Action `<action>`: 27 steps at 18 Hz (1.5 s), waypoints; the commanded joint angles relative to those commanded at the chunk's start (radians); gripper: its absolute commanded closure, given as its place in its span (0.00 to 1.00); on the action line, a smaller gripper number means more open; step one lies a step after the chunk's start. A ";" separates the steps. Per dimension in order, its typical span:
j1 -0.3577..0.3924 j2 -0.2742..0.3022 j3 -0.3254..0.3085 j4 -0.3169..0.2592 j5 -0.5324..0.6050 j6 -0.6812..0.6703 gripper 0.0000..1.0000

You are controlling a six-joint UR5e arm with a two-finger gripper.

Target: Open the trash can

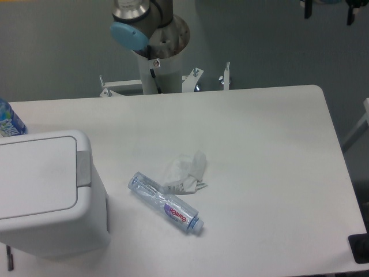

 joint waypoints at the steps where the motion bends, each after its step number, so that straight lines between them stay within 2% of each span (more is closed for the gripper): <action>1: 0.000 0.002 -0.006 0.002 0.002 -0.002 0.00; 7: -0.002 -0.002 -0.005 0.000 -0.002 -0.015 0.00; 9: -0.009 -0.002 -0.006 0.000 -0.005 -0.086 0.00; 13: -0.075 -0.011 -0.005 0.014 -0.017 -0.242 0.00; 16: -0.132 -0.011 -0.009 0.061 -0.028 -0.398 0.00; 20: -0.205 -0.014 -0.012 0.068 -0.028 -0.634 0.00; 27: -0.423 -0.077 0.017 0.072 -0.031 -1.059 0.00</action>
